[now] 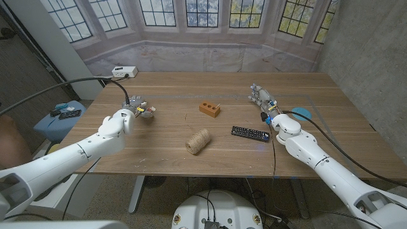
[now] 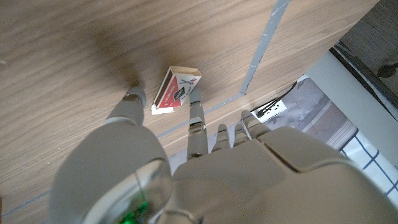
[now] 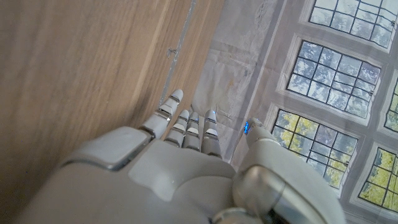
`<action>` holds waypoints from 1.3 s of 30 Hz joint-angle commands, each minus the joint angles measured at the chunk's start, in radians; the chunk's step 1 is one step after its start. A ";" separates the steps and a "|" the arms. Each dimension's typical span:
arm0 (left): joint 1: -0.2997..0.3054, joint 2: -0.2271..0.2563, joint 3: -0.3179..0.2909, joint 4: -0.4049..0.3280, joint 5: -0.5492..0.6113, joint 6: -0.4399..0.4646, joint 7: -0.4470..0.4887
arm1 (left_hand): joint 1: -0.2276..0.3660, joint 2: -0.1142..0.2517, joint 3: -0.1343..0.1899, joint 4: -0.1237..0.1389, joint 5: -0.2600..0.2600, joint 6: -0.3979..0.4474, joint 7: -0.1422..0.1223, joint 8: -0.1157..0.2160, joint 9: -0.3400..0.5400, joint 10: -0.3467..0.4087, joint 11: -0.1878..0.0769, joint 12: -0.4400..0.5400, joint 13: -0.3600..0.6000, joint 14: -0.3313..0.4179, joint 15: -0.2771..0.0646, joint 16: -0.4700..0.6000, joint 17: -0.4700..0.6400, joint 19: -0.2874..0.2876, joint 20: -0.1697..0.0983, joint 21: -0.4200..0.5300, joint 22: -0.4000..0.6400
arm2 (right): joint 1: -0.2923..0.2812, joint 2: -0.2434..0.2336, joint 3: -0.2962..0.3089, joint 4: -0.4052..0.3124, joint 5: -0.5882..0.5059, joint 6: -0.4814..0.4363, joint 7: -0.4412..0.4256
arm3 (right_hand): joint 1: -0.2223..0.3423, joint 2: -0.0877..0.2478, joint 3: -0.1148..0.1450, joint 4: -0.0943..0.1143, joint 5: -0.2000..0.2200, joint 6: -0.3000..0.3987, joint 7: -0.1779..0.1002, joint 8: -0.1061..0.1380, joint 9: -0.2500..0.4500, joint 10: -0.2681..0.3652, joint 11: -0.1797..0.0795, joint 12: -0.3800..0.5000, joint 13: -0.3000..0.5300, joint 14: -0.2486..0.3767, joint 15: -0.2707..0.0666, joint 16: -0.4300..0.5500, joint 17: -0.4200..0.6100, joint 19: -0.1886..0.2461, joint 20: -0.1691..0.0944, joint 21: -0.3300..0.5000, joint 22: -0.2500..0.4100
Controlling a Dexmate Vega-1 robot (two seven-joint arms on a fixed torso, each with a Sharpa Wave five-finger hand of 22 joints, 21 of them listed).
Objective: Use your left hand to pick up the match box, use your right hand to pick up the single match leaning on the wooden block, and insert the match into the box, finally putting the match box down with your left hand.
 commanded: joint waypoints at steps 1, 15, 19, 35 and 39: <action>0.007 -0.009 -0.005 0.004 0.019 0.005 0.017 | 0.013 0.005 0.007 0.003 0.004 0.014 -0.001 0.006 0.002 0.010 0.003 0.004 0.001 0.003 0.001 0.005 0.000 0.005 0.000 0.004 0.001 | -0.006 0.001 -0.001 -0.002 0.002 0.000 0.001 | -0.002 0.001 0.004 -0.006 -0.002 0.001 0.007 -0.001 0.004 -0.001 0.006 0.007 0.004 -0.002 0.004 0.010 0.002 0.002 0.006 0.005 0.004; 0.013 -0.021 -0.001 0.022 0.018 0.004 0.037 | 0.032 0.008 0.009 0.004 0.005 0.044 -0.012 0.013 0.003 0.030 -0.009 0.007 0.001 0.019 -0.004 0.006 0.000 0.025 -0.004 0.007 0.001 | 0.010 0.006 -0.009 0.014 0.004 -0.012 0.010 | -0.002 0.001 0.004 -0.006 -0.002 0.001 0.007 -0.001 0.004 -0.001 0.005 0.007 0.004 -0.002 0.005 0.010 0.002 0.003 0.005 0.005 0.004; 0.014 -0.027 0.001 0.029 0.019 0.008 0.044 | 0.035 0.009 0.009 0.004 0.005 0.052 -0.014 0.015 0.003 0.034 -0.009 0.008 0.001 0.023 -0.006 0.006 0.000 0.028 -0.005 0.007 0.001 | 0.014 0.012 -0.010 0.026 0.010 -0.010 0.018 | -0.002 0.001 0.004 -0.007 -0.002 0.001 0.006 -0.001 0.004 -0.001 0.005 0.007 0.004 -0.002 0.006 0.010 0.002 0.003 0.005 0.006 0.004; 0.008 -0.051 0.008 0.062 0.015 0.007 0.082 | 0.069 0.013 0.011 0.004 0.006 0.122 -0.035 0.029 0.003 0.088 -0.029 0.017 0.000 0.062 -0.024 0.009 -0.001 0.066 -0.016 0.012 0.002 | 0.027 0.021 -0.014 0.045 0.014 -0.019 0.022 | -0.003 0.002 0.004 -0.007 -0.002 0.002 0.006 -0.001 0.004 -0.001 0.005 0.007 0.004 -0.001 0.005 0.010 0.003 0.004 0.006 0.006 0.004; 0.005 -0.055 0.011 0.068 0.017 0.006 0.092 | 0.085 0.015 0.011 0.003 0.006 0.159 -0.047 0.037 0.004 0.124 -0.043 0.024 0.000 0.080 -0.031 0.010 -0.001 0.081 -0.017 0.013 0.002 | 0.029 0.023 -0.015 0.047 0.015 -0.020 0.022 | -0.004 0.002 0.004 -0.007 -0.002 0.001 0.006 -0.001 0.004 -0.001 0.005 0.007 0.004 0.000 0.005 0.011 0.003 0.004 0.006 0.006 0.004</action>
